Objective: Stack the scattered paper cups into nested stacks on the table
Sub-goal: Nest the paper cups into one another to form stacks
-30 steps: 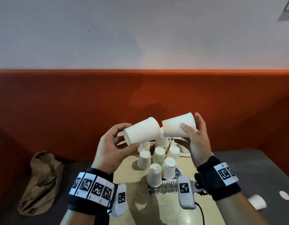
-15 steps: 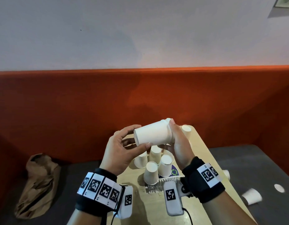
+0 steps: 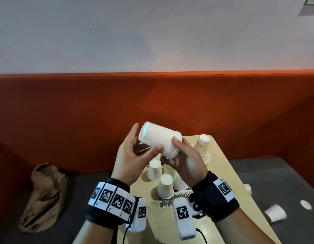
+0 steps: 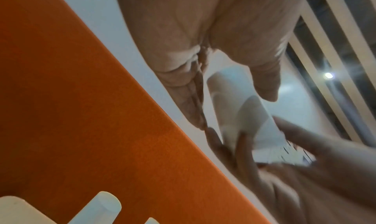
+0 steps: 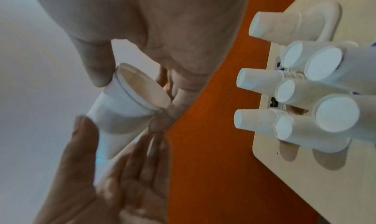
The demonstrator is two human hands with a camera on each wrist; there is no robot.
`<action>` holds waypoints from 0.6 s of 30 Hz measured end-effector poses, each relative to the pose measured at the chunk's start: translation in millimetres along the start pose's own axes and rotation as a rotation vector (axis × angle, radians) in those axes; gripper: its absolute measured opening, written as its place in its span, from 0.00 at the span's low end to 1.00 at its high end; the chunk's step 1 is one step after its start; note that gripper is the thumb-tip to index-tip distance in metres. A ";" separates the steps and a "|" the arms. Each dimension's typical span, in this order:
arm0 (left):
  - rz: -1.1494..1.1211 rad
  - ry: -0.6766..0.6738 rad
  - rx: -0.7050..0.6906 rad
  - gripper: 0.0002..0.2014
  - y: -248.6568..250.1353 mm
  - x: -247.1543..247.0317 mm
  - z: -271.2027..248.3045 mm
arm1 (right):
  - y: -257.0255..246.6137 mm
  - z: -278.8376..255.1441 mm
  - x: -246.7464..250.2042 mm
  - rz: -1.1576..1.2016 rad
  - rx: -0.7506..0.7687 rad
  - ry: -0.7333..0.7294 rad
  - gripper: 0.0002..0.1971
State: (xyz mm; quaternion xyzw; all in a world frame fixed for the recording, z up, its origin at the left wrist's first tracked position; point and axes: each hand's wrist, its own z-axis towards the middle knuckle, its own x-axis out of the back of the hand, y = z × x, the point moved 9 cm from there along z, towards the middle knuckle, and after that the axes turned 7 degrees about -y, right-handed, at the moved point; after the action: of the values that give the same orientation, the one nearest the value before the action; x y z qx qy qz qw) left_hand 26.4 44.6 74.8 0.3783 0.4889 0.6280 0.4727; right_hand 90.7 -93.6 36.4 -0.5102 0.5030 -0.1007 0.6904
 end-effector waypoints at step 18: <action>0.583 -0.013 -0.224 0.33 4.0 -24.4 13.6 | -75.6 -18.8 21.6 -0.765 0.225 -0.047 0.29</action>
State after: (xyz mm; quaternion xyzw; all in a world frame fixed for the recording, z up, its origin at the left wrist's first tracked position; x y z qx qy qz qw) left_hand 44.7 24.3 81.6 0.4521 0.2843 0.7848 0.3145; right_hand 114.2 -153.7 85.0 -0.5839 0.2468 -0.3933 0.6659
